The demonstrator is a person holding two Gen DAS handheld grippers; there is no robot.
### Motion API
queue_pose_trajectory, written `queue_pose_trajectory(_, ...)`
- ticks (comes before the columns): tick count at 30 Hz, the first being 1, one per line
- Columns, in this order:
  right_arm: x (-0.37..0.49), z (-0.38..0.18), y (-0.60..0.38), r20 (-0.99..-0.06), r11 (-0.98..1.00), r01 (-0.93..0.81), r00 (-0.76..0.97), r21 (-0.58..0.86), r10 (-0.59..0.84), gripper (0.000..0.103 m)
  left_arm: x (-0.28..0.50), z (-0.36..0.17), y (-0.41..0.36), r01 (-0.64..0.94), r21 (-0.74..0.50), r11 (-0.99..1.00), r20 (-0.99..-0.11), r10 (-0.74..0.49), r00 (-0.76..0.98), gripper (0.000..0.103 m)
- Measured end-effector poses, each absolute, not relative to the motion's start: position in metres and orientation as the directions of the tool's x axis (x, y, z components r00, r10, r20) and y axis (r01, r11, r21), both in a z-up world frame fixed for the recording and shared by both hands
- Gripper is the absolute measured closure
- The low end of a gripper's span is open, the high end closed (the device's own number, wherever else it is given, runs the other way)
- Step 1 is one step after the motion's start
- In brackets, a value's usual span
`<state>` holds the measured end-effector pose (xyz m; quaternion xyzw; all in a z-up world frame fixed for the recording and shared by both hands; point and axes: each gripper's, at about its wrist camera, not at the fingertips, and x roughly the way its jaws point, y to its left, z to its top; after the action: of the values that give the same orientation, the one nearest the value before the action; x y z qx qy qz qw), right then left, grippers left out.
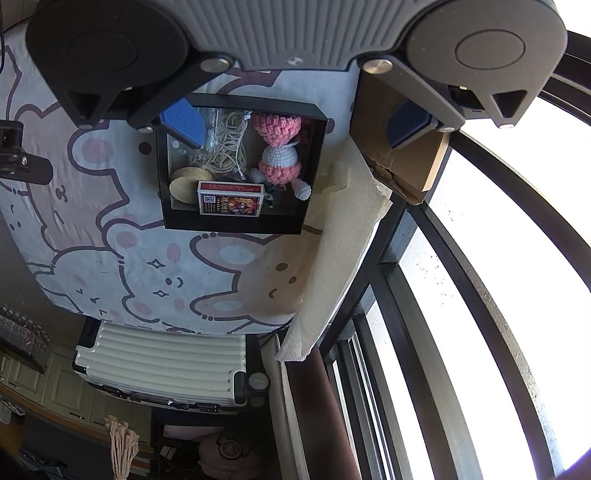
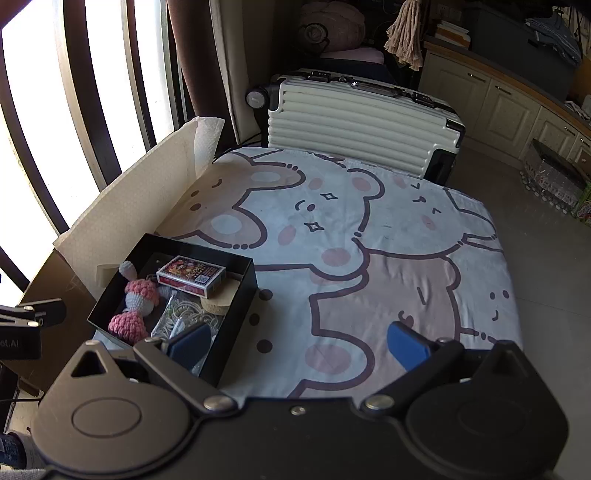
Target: Organize objects
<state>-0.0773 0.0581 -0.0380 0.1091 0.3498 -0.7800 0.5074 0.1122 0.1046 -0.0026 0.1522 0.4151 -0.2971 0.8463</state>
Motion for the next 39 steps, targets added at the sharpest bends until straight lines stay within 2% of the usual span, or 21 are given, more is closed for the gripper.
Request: queue_pose_trajectory(39, -0.0777, -0.0381, 0.0591, -0.515, -0.233, 0.868, -0.455, -0.438, -0.726, 0.000, 0.1130, -0.0023, 0.1048, 0.629, 0.006, 0.778, -0.795, -0.378, 0.475, 0.000)
